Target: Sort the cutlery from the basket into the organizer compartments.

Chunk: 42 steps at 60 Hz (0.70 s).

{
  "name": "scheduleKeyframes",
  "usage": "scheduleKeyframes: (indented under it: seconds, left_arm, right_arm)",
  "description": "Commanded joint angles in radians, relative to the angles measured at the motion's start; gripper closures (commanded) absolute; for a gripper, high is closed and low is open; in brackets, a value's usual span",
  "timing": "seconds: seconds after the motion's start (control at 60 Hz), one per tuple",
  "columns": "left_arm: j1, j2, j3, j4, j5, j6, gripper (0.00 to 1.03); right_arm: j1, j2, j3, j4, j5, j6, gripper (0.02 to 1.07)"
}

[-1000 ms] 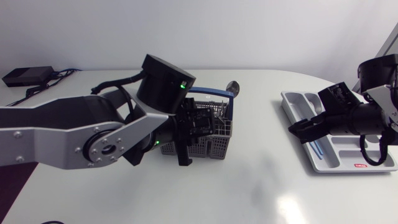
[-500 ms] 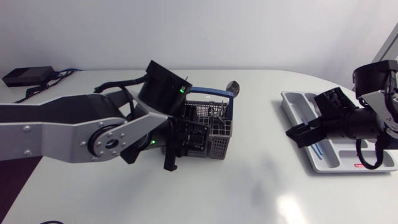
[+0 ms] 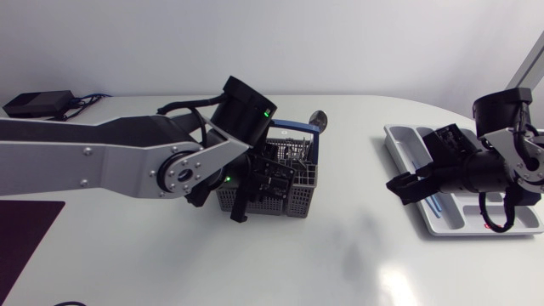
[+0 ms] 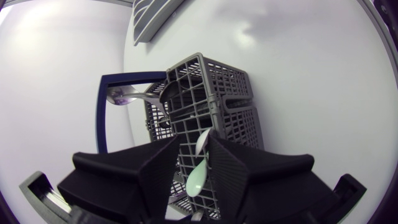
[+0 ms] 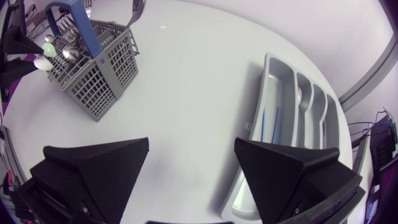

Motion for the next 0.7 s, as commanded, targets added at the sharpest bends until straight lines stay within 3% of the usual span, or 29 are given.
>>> scheduleKeyframes:
  seconds: [0.0,0.05,0.383,0.683]
  left_arm:
    - [0.009,0.04,0.031,-0.009,0.01,0.041,0.94]
    - [0.012,0.051,0.034,-0.007,0.01,0.044,1.0]
    - [0.033,0.057,0.071,-0.012,0.01,0.039,1.0]
    - [0.016,-0.038,0.095,-0.078,0.01,0.01,1.0]
  right_arm:
    - [0.003,0.026,-0.032,0.02,0.006,-0.003,0.08]
    - [0.002,0.029,-0.033,0.026,0.006,-0.005,0.08]
    - [-0.001,0.038,-0.042,0.038,0.006,-0.014,0.08]
    - [0.011,0.01,-0.038,0.024,0.006,-0.009,0.08]
